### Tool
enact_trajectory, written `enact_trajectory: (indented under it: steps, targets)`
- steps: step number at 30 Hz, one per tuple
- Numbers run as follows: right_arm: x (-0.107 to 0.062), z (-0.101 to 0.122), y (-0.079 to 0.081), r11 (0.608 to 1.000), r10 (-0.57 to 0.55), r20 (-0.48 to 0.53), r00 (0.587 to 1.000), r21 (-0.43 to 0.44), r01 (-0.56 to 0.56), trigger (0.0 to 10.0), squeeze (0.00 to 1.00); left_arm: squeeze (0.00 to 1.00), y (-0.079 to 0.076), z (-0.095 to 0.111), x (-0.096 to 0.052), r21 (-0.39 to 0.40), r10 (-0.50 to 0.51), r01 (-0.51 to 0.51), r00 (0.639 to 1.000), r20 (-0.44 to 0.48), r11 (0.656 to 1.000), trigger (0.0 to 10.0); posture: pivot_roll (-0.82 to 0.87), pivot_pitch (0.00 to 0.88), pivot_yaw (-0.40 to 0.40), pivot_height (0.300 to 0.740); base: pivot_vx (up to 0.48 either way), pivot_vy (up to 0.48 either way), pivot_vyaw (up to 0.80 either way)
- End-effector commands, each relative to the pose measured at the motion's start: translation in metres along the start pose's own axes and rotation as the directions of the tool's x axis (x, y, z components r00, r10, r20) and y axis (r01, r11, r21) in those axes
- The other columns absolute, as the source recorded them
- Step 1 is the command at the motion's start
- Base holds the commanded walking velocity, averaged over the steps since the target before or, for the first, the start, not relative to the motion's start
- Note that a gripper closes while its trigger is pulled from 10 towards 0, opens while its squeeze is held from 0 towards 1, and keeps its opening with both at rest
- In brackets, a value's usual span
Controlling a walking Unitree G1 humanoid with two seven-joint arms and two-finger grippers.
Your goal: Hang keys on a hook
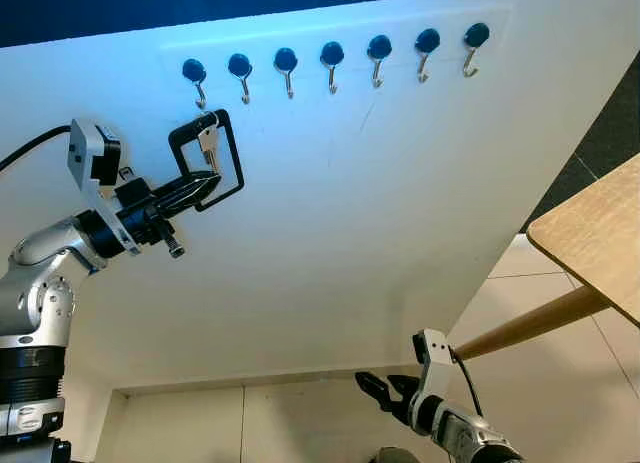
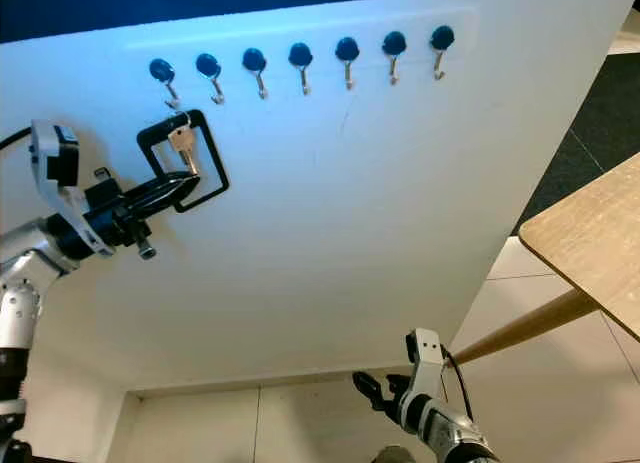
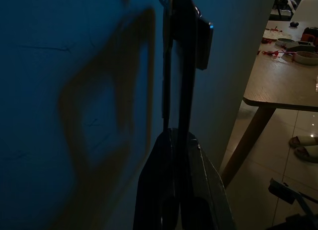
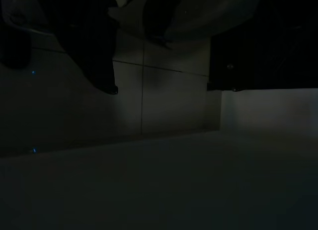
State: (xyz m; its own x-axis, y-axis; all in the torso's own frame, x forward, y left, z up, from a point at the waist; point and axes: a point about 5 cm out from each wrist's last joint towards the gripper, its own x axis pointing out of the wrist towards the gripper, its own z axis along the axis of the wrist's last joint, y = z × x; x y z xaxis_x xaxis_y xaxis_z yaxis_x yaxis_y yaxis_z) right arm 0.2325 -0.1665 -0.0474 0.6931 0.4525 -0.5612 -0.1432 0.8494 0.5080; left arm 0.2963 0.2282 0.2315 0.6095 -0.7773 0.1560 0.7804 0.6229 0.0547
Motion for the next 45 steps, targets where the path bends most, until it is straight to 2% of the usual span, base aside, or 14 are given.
enact_trajectory:
  steps: [1, 8, 12, 15, 19, 25, 30, 31, 35, 45]
  targets:
    - [0.000, -0.006, 0.001, 1.000, -0.002, -0.013, 1.000, 0.016, 0.003, 10.0, 0.00, 0.00, -0.005, -0.007, 0.001, -0.022, -0.019, 0.018, 1.000, -0.016, 1.000, 10.0, -0.09, 0.126, 0.098, 0.740, 0.000, 0.000, 0.00]
    - [0.000, -0.006, 0.002, 1.000, -0.001, -0.012, 1.000, 0.017, 0.002, 10.0, 0.00, 0.00, -0.006, -0.004, 0.003, -0.011, -0.031, 0.031, 1.000, -0.003, 0.999, 10.0, -0.09, 0.127, 0.100, 0.740, 0.000, 0.000, 0.00]
    - [0.000, -0.006, 0.002, 1.000, 0.000, -0.011, 1.000, 0.020, 0.001, 10.0, 0.00, 0.00, -0.005, 0.003, -0.002, 0.007, -0.039, 0.039, 0.999, 0.025, 0.999, 10.0, -0.09, 0.127, 0.100, 0.740, 0.000, 0.000, 0.00]
    - [0.000, -0.007, 0.001, 1.000, -0.001, -0.014, 1.000, 0.021, 0.001, 10.0, 0.00, 0.00, -0.007, 0.020, -0.013, 0.040, -0.074, 0.071, 0.993, 0.092, 0.997, 10.0, -0.09, 0.127, 0.100, 0.740, 0.000, 0.000, 0.00]
    - [0.000, -0.007, 0.002, 1.000, 0.001, -0.015, 1.000, 0.021, -0.001, 10.0, 0.00, 0.00, -0.005, 0.030, -0.019, 0.066, -0.070, 0.062, 0.990, 0.123, 0.996, 10.0, -0.09, 0.127, 0.100, 0.740, 0.000, 0.000, 0.00]
    - [0.001, -0.005, 0.003, 1.000, 0.004, -0.011, 1.000, 0.020, -0.003, 10.0, 0.00, 0.00, -0.004, 0.035, -0.022, 0.083, -0.064, 0.053, 0.988, 0.141, 0.995, 10.0, -0.08, 0.125, 0.098, 0.740, 0.000, 0.000, 0.00]
    - [0.002, -0.004, 0.003, 1.000, 0.002, -0.005, 1.000, 0.019, -0.002, 10.0, 0.00, 0.00, -0.004, 0.032, -0.020, 0.050, -0.054, 0.047, 0.989, 0.137, 0.998, 10.0, -0.08, 0.119, 0.099, 0.740, 0.000, 0.000, 0.00]
    - [0.002, -0.003, 0.003, 1.000, 0.000, -0.003, 1.000, 0.018, 0.000, 10.0, 0.00, 0.00, -0.003, 0.027, -0.014, 0.020, -0.046, 0.044, 0.991, 0.129, 0.999, 10.0, -0.08, 0.119, 0.099, 0.740, 0.000, 0.000, 0.00]
    - [0.001, -0.003, 0.002, 1.000, -0.002, -0.001, 1.000, 0.018, 0.002, 10.0, 0.00, 0.00, -0.005, 0.024, -0.004, -0.012, -0.070, 0.072, 0.988, 0.137, 0.997, 10.0, -0.09, 0.115, 0.102, 0.740, 0.000, 0.000, 0.00]
    - [0.001, -0.003, 0.002, 1.000, -0.005, 0.001, 1.000, 0.022, 0.005, 10.0, 0.00, 0.00, -0.001, 0.018, 0.007, -0.055, -0.069, 0.076, 0.990, 0.123, 0.996, 10.0, -0.09, 0.112, 0.110, 0.740, 0.000, 0.000, 0.00]
